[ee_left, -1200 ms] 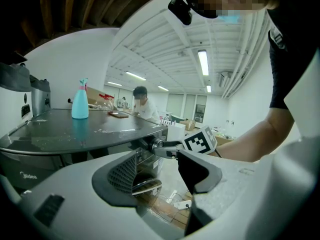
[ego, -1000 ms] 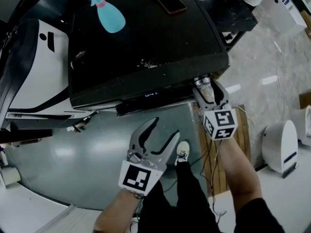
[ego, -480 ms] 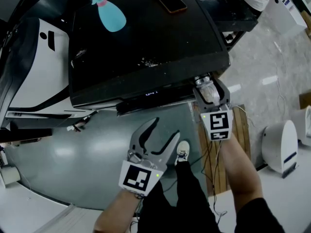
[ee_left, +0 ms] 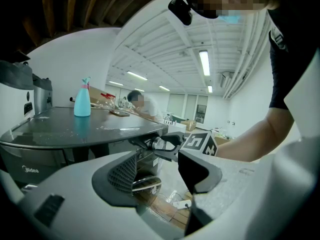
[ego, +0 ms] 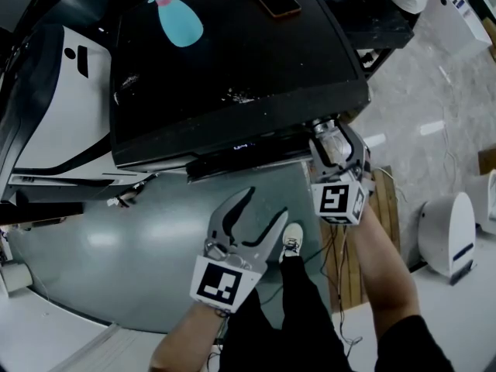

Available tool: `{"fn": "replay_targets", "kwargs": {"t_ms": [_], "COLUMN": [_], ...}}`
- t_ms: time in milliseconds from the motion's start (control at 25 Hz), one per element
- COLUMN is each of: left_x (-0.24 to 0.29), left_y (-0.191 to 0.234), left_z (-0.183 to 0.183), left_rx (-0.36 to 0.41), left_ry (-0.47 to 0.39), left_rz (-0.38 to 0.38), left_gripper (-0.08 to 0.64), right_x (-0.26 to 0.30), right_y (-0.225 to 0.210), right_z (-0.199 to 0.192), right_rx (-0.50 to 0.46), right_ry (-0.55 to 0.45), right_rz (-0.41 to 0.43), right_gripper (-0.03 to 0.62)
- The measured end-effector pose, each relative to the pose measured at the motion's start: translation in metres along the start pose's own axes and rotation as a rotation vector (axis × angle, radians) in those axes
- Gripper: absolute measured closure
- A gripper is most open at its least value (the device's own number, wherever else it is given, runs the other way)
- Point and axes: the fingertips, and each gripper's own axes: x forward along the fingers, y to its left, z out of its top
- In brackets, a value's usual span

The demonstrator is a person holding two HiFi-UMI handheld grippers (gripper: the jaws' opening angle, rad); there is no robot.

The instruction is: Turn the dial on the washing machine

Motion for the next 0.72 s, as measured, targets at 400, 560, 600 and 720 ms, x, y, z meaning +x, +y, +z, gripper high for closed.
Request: {"fn": "replay_targets", "kwargs": {"t_ms": [400, 560, 600, 720], "left_x": [0.0014, 0.0022, 0.0025, 0.003], "left_y": [-0.0026, -0.0041, -0.0041, -0.0042], "left_z": [-0.0003, -0.0005, -0.0007, -0.0003], "left_rx": [-0.008, -0.005, -0.002, -0.002], "left_ry": [-0.001, -0.001, 0.0, -0.001], "left_rz": [-0.001, -0.006, -0.007, -0.007], "left_gripper": [0.321, 0.321, 0.321, 0.321], "right_x": [-0.0005, -0.0019, -0.0021, -0.0025], "right_y": [-0.0087, -0.0085, -0.0081, -0.0081], "right_z": [-0.0074, -0.0022, -0.0011, -0.0005], "right_rx": [0.558, 0.48, 0.45, 0.413], "right_ry": [-0.051, -0.061, -0.061, -0.061], "right_rz": [0.121, 0.109, 0.1, 0.083], "right_gripper": [0.321, 0.318, 0.306, 0.301]}}
